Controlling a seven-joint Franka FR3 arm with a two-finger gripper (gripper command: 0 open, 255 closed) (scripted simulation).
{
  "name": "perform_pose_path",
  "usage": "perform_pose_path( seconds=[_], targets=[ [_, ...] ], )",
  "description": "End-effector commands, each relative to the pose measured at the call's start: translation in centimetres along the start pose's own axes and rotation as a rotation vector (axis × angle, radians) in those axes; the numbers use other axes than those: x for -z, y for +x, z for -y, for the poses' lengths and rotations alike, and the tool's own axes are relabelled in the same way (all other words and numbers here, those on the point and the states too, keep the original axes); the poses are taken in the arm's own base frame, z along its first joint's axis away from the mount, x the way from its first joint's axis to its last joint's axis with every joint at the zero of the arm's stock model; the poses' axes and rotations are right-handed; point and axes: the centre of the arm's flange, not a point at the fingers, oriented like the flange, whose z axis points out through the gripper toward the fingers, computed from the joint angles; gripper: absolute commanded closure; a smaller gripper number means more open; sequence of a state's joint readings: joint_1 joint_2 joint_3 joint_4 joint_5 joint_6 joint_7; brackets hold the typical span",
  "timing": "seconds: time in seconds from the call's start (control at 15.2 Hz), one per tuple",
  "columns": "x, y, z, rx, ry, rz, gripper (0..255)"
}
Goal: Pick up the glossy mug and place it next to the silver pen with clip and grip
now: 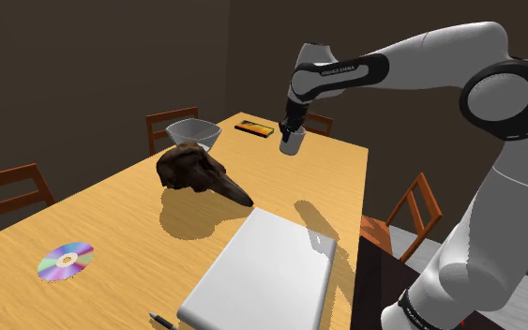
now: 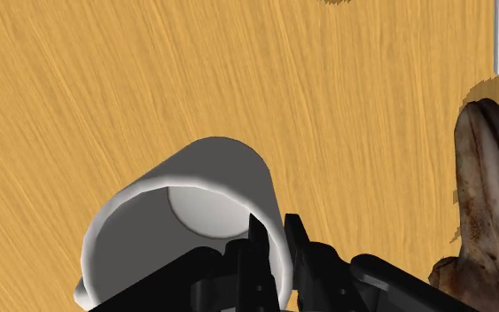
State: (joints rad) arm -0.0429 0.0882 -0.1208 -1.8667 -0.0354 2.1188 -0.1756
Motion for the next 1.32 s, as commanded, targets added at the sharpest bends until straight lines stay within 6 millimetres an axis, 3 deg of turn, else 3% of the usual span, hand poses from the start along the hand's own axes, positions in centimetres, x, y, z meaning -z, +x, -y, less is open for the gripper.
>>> perform_pose_path(
  seconds=[0.0,0.33,1.25],
  targets=[
    [1.2,0.1,0.1,0.000,0.000,0.000,255],
    [3.7,0.5,-0.1,0.000,0.000,0.000,255],
    [5.5,-2.5,18.0,0.000,0.000,0.000,255]
  ],
)
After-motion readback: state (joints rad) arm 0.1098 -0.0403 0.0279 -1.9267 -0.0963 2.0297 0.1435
